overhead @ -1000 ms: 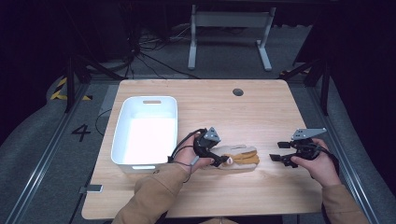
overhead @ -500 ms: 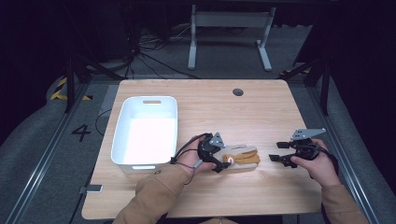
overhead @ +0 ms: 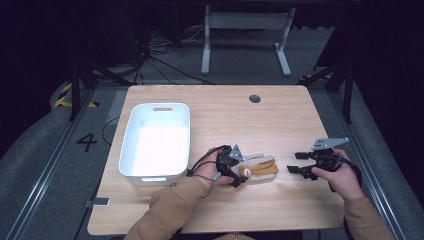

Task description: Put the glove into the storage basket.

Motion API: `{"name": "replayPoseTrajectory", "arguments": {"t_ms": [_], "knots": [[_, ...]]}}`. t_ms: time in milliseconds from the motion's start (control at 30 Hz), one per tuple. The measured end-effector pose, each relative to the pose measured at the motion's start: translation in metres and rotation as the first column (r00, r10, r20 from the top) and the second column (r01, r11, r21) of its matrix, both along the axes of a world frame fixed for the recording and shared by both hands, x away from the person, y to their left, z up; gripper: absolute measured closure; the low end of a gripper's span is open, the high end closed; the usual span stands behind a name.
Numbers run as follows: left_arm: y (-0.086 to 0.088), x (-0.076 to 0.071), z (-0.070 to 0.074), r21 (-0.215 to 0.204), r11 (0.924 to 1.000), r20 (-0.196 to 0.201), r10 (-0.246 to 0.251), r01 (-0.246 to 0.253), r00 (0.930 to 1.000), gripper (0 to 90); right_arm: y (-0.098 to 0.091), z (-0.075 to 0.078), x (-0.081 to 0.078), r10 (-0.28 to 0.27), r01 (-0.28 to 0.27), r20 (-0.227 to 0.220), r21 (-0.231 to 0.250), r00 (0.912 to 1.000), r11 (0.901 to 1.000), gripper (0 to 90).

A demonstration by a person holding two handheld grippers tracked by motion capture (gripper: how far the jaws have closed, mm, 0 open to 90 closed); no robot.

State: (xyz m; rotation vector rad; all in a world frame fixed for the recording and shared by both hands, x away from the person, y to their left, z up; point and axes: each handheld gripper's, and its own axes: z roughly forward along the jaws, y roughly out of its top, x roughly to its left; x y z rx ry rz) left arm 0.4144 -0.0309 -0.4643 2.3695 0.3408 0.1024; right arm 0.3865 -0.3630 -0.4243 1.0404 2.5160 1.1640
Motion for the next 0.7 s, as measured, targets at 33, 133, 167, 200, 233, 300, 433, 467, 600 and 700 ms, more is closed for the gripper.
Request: {"name": "replayPoseTrajectory", "arguments": {"t_ms": [33, 133, 167, 200, 233, 300, 433, 467, 600, 700], "knots": [[0.0, 0.0, 0.0, 0.0, 1.0, 0.0, 0.0, 0.0, 1.0, 15.7, 0.0001, -0.0001, -0.0003, -0.003, 0.003, -0.005, 0.001, 1.0, 1.0, 28.1], [-0.0008, 0.0004, -0.0026, -0.009, 1.0, -0.002, 0.0, 0.0, 1.0, 15.2, 0.0002, -0.0006, -0.0004, -0.002, 0.002, -0.006, 0.003, 1.0, 1.0, 28.1], [-0.0011, 0.0002, -0.0041, -0.01, 0.9999, 0.007, -0.003, 0.003, 1.0, 14.1, 0.0002, -0.0008, -0.0003, -0.001, 0.001, -0.007, 0.004, 1.0, 1.0, 28.1], [-0.0011, 0.0002, -0.0041, -0.01, 0.9999, 0.007, -0.003, 0.003, 1.0, 13.6, 0.0002, -0.0008, -0.0003, -0.001, 0.001, -0.007, 0.004, 1.0, 1.0, 28.1], [-0.0012, 0.0003, -0.0049, -0.009, 0.9999, 0.016, -0.009, 0.009, 0.9998, 13.6, 0.0004, -0.0011, -0.0002, -0.001, 0.001, -0.006, 0.004, 1.0, 1.0, 28.0], [-0.0014, 0.0009, -0.0059, -0.012, 0.9999, 0.019, -0.007, 0.007, 0.9998, 12.1, 0.001, -0.0016, -0.0004, -0.002, 0.002, -0.01, 0.003, 0.9999, 1.0, 28.1], [-0.0034, 0.001, -0.0075, -0.005, 0.9999, 0.033, -0.013, 0.013, 0.9994, 6.9, 0.0028, -0.0041, 0.0001, 0.011, -0.011, -0.017, -0.001, 0.9998, 0.9999, 28.1], [-0.0039, 0.001, -0.0075, -0.003, 0.9999, 0.034, -0.013, 0.013, 0.9993, 6.1, 0.0029, -0.0046, 0.0003, 0.012, -0.012, -0.016, -0.002, 0.9998, 0.9999, 28.1], [-0.0059, 0.0014, -0.0078, -0.001, 1.0, 0.029, -0.004, 0.004, 0.9996, 4.4, 0.0034, -0.0057, 0.0003, 0.013, -0.014, -0.025, -0.006, 0.9996, 0.9999, 28.0], [-0.0065, 0.0015, -0.0077, 0.001, 1.0, 0.028, 0.007, -0.007, 0.9996, 4.5, 0.0037, -0.0066, 0.0004, 0.015, -0.015, -0.026, -0.008, 0.9995, 0.9999, 28.1]]}}
